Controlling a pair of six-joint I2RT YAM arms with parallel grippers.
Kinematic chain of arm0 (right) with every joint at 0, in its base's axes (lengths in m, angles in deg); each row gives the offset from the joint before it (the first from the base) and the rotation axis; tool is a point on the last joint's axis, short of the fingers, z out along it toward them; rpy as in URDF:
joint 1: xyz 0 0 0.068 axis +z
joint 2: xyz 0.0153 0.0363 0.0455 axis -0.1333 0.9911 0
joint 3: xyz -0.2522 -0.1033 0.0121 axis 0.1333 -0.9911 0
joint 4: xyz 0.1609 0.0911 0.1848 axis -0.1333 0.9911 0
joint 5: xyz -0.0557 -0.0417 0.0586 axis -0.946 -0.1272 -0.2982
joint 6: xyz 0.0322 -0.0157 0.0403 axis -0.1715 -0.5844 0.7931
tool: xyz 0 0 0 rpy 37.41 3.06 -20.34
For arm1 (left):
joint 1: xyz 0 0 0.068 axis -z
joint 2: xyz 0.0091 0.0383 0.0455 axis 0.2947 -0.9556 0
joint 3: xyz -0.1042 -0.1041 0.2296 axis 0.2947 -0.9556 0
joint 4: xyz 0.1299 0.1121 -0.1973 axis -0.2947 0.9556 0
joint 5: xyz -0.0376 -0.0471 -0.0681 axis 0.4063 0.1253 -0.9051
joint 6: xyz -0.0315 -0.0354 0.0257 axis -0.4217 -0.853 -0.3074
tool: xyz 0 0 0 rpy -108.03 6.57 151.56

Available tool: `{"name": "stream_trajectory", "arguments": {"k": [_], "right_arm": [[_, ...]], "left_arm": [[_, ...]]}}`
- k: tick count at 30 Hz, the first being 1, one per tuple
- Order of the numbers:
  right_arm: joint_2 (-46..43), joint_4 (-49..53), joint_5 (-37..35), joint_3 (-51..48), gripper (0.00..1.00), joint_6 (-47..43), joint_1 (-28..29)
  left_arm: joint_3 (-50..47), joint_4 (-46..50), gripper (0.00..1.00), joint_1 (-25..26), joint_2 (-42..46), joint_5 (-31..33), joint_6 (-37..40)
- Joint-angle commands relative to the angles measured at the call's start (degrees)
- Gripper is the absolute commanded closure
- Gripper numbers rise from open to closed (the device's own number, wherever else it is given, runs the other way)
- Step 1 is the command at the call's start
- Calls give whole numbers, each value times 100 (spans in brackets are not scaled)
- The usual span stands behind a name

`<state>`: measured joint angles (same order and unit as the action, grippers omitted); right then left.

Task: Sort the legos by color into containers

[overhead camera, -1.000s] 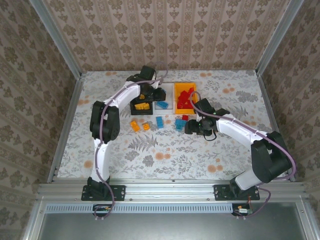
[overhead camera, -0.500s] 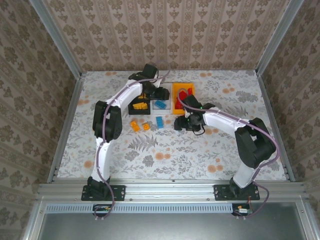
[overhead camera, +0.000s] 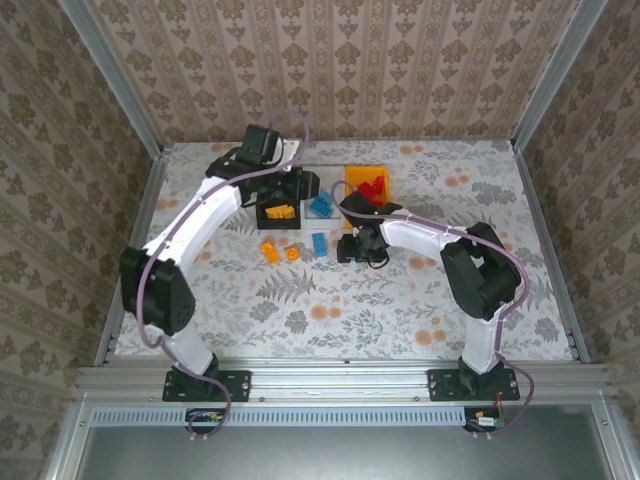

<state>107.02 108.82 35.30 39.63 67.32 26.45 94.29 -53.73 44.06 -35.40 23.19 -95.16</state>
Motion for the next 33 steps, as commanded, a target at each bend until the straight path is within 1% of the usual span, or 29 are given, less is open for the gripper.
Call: {"name": "stream_trajectory", "arguments": {"k": [1, 5, 6, 11, 17, 21, 24, 27, 30, 31, 32, 33], "right_arm": [[293, 417, -487, 319, 40, 88, 60], [554, 644, -796, 563, 43, 52, 87], [579, 666, -834, 592, 44, 53, 87], [532, 679, -1002, 559, 55, 67, 111], [-83, 542, -980, 222, 68, 94, 164], [-644, 474, -785, 145, 69, 63, 191], [-839, 411, -518, 385, 69, -4, 186], [-618, 383, -333, 939, 69, -146, 184], [-47, 528, -220, 1723, 69, -365, 182], [175, 564, -219, 2001, 69, -440, 168], [396, 586, -215, 2284, 69, -494, 145], [574, 586, -204, 2510, 69, -547, 112]], "left_arm": [[-650, -121, 37, -47, 420, -26, -132], [-1387, -212, 36, -49, 995, -163, -250], [-1591, -236, 36, -202, 1147, -178, -279], [-2374, -328, 35, -372, 1692, -198, -388], [-2849, -391, 35, -543, 2093, -198, -478], [-3118, -271, 30, -589, 2260, 142, -556], [-3317, -177, 27, -617, 2297, 411, -691], [-3488, -247, 22, -650, 2233, 603, -832], [-3503, -284, 13, -693, 1983, 740, -941], [-3473, -301, 9, -712, 1858, 775, -952], [-3444, -327, 3, -723, 1725, 797, -963], [-3412, -349, 0, -731, 1604, 831, -976]]}}
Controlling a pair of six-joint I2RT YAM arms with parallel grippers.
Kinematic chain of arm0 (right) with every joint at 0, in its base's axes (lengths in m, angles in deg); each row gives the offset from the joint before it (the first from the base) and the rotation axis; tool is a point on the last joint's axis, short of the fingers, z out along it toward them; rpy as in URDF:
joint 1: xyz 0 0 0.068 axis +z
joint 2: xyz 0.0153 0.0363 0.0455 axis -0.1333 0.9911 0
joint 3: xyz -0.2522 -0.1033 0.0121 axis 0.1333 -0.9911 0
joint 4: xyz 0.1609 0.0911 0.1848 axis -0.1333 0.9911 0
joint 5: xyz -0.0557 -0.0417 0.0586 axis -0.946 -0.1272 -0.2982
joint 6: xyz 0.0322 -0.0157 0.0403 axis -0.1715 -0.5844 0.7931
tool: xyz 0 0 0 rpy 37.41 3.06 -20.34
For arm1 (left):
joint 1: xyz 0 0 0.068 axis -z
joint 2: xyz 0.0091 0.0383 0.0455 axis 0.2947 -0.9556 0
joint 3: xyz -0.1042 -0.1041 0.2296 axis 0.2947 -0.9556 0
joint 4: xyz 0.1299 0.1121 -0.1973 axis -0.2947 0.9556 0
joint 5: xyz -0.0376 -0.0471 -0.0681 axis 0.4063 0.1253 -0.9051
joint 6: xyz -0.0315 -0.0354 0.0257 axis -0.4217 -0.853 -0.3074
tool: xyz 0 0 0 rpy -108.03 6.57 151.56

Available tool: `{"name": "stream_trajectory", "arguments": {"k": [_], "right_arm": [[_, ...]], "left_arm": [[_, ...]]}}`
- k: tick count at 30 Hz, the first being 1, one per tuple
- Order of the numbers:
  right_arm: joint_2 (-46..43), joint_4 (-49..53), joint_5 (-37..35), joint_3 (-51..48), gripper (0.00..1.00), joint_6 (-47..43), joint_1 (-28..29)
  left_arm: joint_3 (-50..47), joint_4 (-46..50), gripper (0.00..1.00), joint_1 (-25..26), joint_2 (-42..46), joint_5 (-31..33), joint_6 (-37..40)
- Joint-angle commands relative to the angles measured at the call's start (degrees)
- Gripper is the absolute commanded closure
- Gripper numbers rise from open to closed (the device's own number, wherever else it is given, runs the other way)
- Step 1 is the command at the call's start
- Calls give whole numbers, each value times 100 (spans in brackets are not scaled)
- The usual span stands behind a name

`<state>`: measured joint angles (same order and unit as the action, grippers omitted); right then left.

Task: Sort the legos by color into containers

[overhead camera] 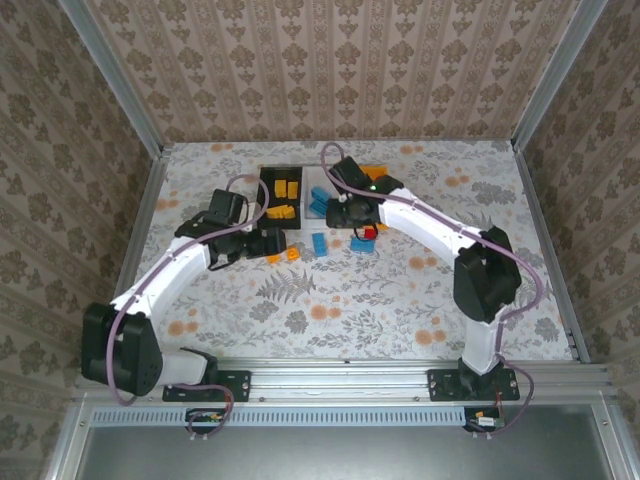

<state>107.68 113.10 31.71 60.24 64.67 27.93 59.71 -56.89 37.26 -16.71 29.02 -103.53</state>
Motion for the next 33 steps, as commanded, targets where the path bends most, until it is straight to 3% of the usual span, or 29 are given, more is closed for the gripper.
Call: {"name": "stream_trajectory", "arguments": {"k": [1, 10, 16, 28, 33], "right_arm": [[732, 199, 157, 709, 69, -326, -76], [2187, 618, 103, 2546, 67, -717, -355], [2285, 874, 224, 3012, 42, -786, -422], [-279, -351, 702, -117, 38, -240, -365], [-1243, -549, 678, -1489, 38, -134, -360]], "left_arm": [[77, -58, 0, -61, -406, 284, -166], [194, -507, 0, -96, -1372, 335, -355], [262, -730, 1, -155, -1752, 334, -423], [362, -882, 17, -254, -2159, 392, -398], [369, -878, 34, -254, -2259, 385, -279]]}}
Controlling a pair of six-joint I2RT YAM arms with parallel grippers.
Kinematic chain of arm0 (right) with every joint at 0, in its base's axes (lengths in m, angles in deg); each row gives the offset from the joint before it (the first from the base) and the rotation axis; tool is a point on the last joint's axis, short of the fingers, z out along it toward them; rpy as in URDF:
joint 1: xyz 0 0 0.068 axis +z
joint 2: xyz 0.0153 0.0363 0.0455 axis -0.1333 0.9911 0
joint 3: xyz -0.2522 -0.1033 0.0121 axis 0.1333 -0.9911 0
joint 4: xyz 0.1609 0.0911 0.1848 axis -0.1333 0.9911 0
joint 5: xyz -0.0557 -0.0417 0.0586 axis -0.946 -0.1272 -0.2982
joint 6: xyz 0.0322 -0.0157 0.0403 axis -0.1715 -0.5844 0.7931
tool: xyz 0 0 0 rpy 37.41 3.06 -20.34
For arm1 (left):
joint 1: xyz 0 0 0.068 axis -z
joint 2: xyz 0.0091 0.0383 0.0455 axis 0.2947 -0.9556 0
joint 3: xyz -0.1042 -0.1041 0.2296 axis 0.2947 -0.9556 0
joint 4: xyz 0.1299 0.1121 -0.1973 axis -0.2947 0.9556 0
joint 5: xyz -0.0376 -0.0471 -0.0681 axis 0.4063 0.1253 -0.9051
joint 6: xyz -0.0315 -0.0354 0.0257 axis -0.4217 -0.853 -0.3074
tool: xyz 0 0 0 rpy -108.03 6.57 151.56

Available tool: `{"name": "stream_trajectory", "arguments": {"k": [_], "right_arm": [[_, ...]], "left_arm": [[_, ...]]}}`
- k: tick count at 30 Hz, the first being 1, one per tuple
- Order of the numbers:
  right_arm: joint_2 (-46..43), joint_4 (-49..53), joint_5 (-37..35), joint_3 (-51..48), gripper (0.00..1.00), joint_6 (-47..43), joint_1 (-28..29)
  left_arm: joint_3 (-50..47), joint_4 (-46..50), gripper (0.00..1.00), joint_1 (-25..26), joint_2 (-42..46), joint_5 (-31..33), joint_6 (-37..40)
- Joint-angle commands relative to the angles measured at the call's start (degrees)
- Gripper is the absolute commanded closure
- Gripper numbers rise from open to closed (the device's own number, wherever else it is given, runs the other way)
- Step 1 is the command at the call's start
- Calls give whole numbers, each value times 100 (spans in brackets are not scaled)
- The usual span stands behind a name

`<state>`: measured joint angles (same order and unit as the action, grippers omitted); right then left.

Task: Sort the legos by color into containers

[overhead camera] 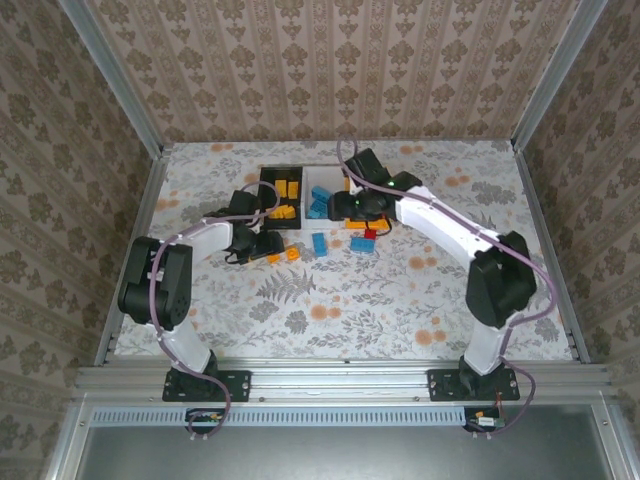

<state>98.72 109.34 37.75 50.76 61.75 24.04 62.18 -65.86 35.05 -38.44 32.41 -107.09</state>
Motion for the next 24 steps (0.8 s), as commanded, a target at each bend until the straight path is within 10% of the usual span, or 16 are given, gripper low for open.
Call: {"name": "stream_trajectory", "arguments": {"k": [1, 8, 24], "right_arm": [[-561, -187, 17, -808, 37, 173, 27], [-1708, -266, -263, -2224, 37, 293, -63], [-1978, -354, 54, -2732, 36, 295, -367]], "left_arm": [[116, 55, 37, -29, -89, 71, 98], [-85, 143, 60, -25, 80, 39, 178], [-286, 565, 72, -30, 1102, -168, 259]]}}
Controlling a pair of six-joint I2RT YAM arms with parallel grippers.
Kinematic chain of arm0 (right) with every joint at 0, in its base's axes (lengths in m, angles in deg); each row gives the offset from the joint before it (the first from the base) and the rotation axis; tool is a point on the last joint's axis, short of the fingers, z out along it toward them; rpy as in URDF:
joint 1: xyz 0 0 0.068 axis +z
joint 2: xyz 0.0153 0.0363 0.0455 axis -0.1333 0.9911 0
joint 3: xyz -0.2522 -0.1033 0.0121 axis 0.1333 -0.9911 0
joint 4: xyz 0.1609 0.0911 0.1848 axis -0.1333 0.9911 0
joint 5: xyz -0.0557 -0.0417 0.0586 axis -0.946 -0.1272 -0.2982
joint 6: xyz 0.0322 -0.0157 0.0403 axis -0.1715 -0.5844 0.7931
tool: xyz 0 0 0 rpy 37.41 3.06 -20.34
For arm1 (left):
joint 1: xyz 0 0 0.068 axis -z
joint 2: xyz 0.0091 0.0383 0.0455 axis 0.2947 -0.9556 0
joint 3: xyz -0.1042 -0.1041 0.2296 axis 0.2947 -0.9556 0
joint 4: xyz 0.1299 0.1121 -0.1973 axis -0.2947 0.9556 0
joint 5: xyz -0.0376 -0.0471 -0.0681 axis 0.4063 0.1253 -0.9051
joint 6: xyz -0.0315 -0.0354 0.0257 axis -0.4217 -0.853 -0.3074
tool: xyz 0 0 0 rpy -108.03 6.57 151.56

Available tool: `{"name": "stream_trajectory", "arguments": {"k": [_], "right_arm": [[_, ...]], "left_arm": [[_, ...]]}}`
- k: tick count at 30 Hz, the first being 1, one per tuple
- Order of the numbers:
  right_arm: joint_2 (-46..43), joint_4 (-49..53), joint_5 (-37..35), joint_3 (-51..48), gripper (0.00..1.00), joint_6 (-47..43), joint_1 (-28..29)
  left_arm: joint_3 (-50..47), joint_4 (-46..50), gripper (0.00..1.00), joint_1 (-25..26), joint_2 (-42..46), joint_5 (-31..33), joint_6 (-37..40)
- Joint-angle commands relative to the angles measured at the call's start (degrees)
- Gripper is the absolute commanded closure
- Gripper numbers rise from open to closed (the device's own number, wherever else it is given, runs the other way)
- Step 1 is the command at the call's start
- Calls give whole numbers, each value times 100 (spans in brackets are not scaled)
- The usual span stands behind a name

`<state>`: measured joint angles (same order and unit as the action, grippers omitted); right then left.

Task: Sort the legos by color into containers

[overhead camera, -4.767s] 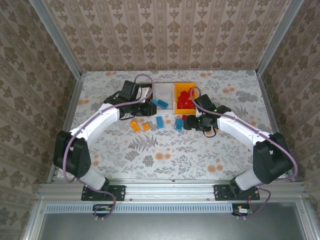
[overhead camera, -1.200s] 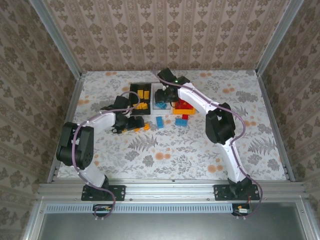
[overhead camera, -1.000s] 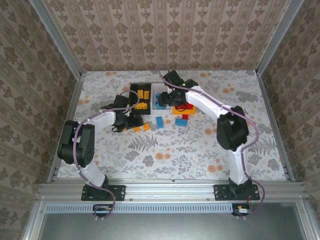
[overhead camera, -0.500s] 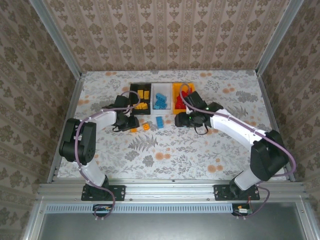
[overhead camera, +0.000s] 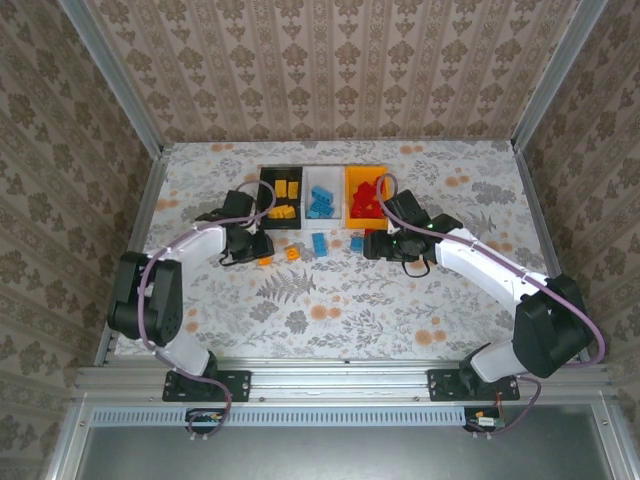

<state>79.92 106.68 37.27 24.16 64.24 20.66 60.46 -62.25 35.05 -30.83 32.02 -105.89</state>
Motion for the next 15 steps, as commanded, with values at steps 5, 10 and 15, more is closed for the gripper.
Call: {"name": "stream_trajectory", "arguments": {"k": [5, 10, 15], "right_arm": [[-140, -174, 295, -146, 36, 173, -28], [-30, -447, 551, -179, 37, 382, 7], [14, -491, 532, -182, 37, 539, 178]], "left_arm": [[-134, 359, 72, -33, 878, -229, 155], [184, 513, 72, -60, 1319, -242, 238], [1106, 620, 71, -109, 900, -279, 536]]}}
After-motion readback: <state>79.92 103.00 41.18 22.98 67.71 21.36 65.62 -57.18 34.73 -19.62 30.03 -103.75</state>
